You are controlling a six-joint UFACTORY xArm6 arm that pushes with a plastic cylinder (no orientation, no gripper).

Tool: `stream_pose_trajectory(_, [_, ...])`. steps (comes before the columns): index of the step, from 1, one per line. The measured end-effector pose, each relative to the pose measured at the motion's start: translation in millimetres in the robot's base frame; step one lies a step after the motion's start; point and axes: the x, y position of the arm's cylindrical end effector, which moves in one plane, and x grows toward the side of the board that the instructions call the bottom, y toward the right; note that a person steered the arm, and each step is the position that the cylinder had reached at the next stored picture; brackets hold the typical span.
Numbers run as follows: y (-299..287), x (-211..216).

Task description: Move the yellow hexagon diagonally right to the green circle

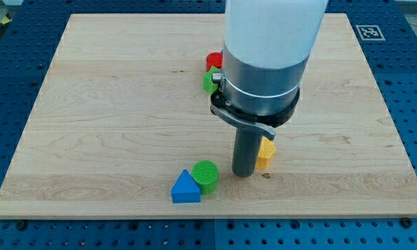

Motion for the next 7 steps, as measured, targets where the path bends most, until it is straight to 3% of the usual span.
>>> stream_pose_trajectory(7, [18,-4])
